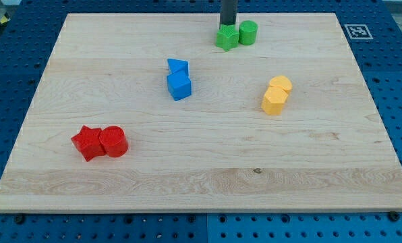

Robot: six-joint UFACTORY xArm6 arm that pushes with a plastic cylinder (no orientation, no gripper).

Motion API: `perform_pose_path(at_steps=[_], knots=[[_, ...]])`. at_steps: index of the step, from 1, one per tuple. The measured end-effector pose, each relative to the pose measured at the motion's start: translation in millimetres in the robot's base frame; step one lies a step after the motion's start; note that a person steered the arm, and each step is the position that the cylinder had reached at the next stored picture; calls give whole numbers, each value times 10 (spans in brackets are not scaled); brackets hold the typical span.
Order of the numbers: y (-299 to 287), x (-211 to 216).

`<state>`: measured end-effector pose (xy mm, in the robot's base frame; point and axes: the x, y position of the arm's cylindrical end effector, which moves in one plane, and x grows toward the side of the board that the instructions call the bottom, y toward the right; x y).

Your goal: Push the green star diagonally to the bottom left of the green circle

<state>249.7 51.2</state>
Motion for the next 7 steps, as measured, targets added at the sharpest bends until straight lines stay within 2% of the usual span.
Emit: perform_pose_path(at_steps=[7], knots=[[191,491]])
